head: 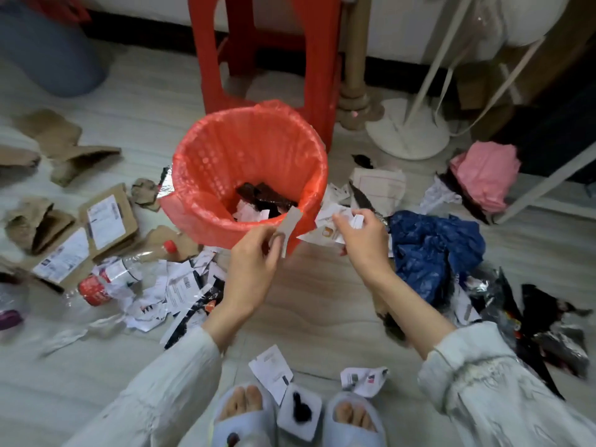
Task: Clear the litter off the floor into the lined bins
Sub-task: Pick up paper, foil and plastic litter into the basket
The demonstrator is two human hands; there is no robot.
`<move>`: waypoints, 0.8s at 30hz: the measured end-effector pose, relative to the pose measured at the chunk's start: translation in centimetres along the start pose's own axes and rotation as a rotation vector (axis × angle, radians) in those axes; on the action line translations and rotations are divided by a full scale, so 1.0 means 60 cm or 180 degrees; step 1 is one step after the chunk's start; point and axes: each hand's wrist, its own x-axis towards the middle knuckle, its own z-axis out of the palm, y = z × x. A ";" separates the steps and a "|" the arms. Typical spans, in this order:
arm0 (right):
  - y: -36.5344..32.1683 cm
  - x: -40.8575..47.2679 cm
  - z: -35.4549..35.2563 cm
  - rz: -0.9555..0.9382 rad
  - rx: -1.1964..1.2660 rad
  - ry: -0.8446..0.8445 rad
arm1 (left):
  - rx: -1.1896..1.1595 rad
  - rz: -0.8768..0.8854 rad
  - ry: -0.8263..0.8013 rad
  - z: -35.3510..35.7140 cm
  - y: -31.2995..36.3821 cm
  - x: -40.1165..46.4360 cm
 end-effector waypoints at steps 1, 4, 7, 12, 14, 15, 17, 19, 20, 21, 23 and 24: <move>-0.024 0.004 0.008 -0.0052 0.0104 0.0013 | -0.0003 -0.0086 0.0119 -0.011 0.007 0.016; -0.084 0.026 0.040 -0.0076 0.0168 0.0072 | -0.0029 -0.0359 0.0307 -0.043 0.010 0.067; -0.127 0.046 0.068 0.0110 0.0360 -0.0304 | 0.0132 -0.0511 0.0305 -0.072 0.005 0.106; -0.154 0.034 0.064 0.0458 0.0878 -0.1120 | 0.0728 -0.0577 -0.0109 -0.099 -0.002 0.124; -0.138 0.022 0.051 0.0195 0.0545 -0.1000 | 0.0757 -0.0375 -0.0041 -0.103 -0.004 0.107; -0.125 0.014 0.040 0.0073 0.0391 -0.0919 | 0.0670 -0.0264 -0.0065 -0.102 -0.003 0.092; -0.091 -0.004 0.018 0.0007 0.0224 -0.0806 | 0.0443 -0.0044 -0.0188 -0.098 0.002 0.057; -0.039 -0.022 -0.009 -0.0005 -0.0074 -0.0729 | 0.0349 0.0166 -0.0384 -0.087 0.002 0.020; -0.012 -0.031 -0.023 0.0035 -0.0229 -0.0718 | 0.0351 0.0237 -0.0528 -0.078 -0.003 0.004; 0.015 -0.037 -0.035 0.0115 -0.0390 -0.0733 | 0.0377 0.0241 -0.0721 -0.067 -0.010 -0.010; 0.074 -0.047 -0.060 0.0286 -0.0707 -0.0799 | 0.0508 0.0115 -0.1236 -0.033 -0.023 -0.037; 0.101 -0.050 -0.069 0.0361 -0.0888 -0.0877 | 0.0640 0.0060 -0.1490 -0.018 -0.031 -0.048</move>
